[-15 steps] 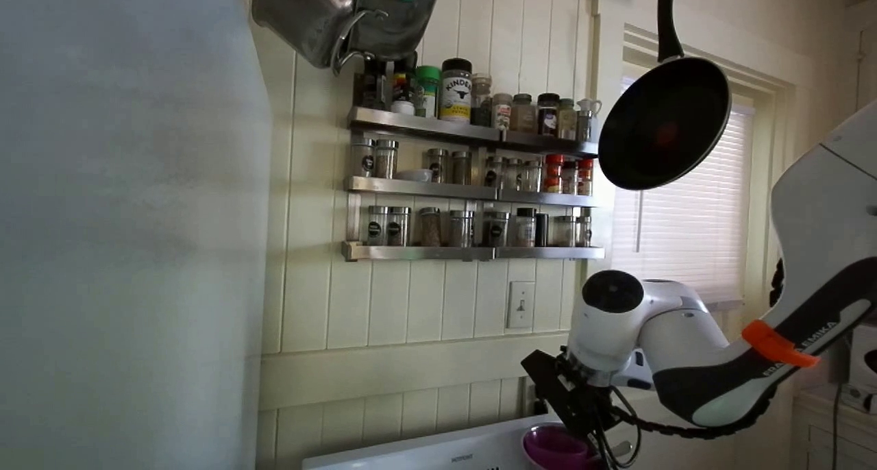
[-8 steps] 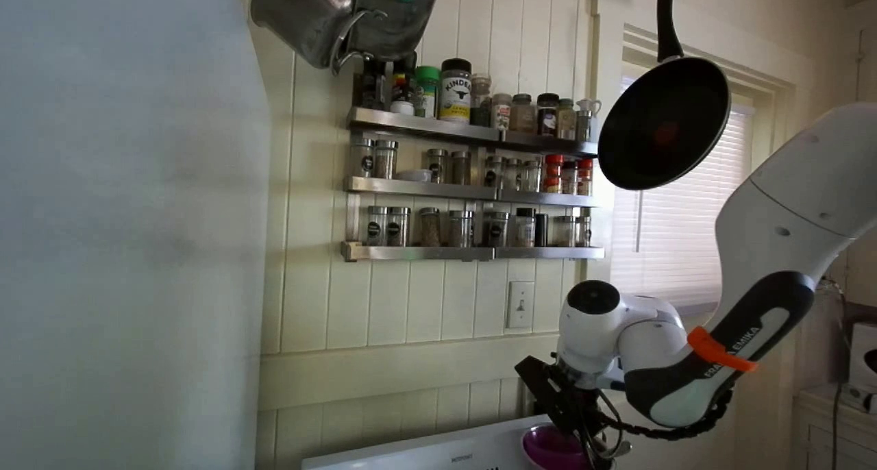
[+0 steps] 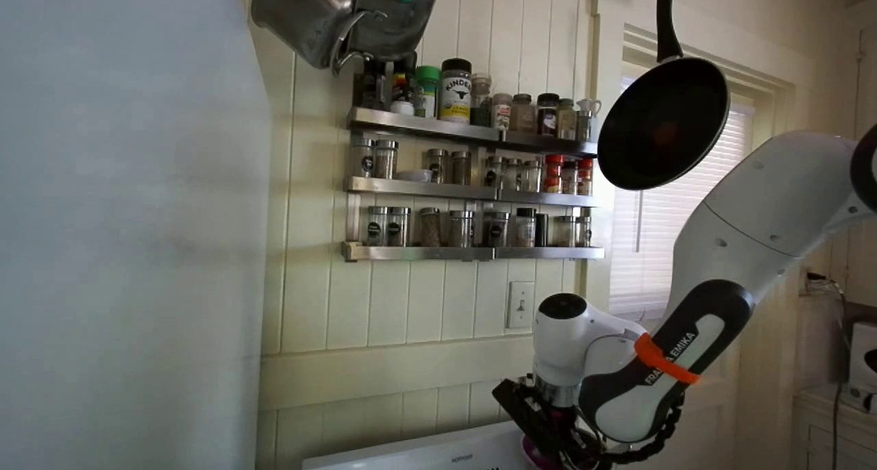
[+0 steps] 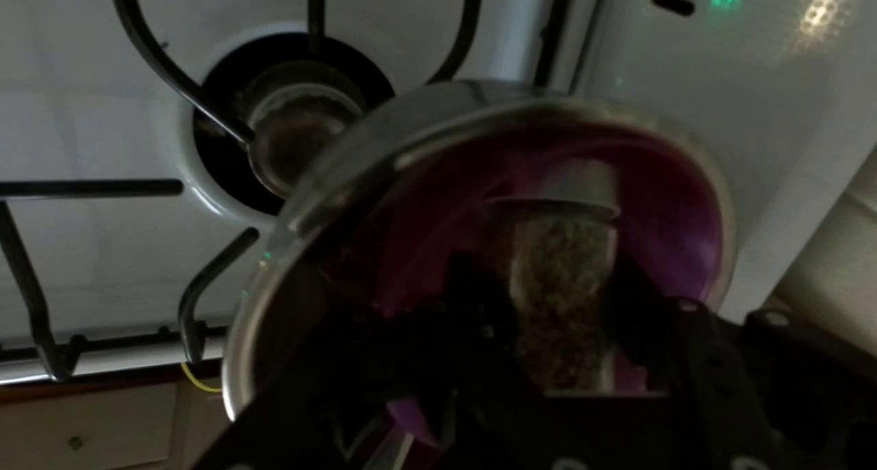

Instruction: Put the purple bowl and the spice bottle into the metal bowl

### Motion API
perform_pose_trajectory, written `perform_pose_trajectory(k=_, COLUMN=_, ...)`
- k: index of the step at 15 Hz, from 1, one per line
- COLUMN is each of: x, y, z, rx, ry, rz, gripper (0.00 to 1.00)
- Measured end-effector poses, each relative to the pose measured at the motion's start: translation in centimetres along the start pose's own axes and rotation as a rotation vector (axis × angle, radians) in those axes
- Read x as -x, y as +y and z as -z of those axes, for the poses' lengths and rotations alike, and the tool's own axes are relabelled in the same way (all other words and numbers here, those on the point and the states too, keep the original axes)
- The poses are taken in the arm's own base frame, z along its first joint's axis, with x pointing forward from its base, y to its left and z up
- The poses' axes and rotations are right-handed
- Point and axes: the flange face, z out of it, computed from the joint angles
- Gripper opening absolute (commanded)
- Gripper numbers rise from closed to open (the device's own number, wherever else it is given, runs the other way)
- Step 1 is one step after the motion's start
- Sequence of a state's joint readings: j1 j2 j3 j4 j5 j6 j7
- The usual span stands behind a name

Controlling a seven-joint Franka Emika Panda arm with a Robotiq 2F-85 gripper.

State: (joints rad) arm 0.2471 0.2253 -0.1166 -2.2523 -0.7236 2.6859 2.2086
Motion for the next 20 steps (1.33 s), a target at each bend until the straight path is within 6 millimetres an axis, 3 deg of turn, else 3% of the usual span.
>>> perform_pose_trajectory(k=1, x=0.5, y=0.1, z=-0.1, rx=0.019, ry=-0.009, rz=0.002, gripper=0.76)
perform_pose_trajectory(k=3, x=0.6, y=0.2, z=-0.2, rx=0.048, ry=-0.023, rz=-0.006, gripper=0.80)
perform_pose_trajectory(k=6, x=-0.1, y=0.0, z=-0.2, rx=0.062, ry=-0.030, rz=-0.031, gripper=0.99)
perform_pose_trajectory(k=10, x=-0.9, y=-0.9, z=1.5, rx=0.025, ry=-0.025, rz=-0.041, gripper=1.00)
perform_pose_trajectory(k=13, x=-0.4, y=-1.8, z=4.7, rx=-0.054, ry=-0.008, rz=-0.020, gripper=1.00)
perform_pose_trajectory(k=16, x=2.1, y=-1.8, z=7.2, rx=-0.099, ry=-0.027, rz=0.036, gripper=1.00)
perform_pose_trajectory(k=20, x=7.6, y=0.7, z=8.0, rx=-0.080, ry=-0.066, rz=0.254, gripper=1.00)
